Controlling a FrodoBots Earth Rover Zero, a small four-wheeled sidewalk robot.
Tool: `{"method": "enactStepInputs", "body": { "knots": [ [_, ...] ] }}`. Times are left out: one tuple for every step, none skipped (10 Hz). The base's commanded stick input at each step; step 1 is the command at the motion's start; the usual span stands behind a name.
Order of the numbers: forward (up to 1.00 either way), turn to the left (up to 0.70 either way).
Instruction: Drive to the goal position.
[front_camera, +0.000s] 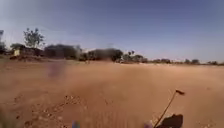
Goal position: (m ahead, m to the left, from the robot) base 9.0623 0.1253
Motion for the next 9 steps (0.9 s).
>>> {"method": "enactStepInputs", "body": {
  "knots": [
    [0.7, 0.0],
    [0.7, 0.0],
    [0.7, 0.0],
    [0.7, 0.0],
    [0.7, 0.0],
    [0.7, 0.0],
    [0.7, 0.0],
    [0.7, 0.0],
    [0.7, 0.0]
  ]
}}
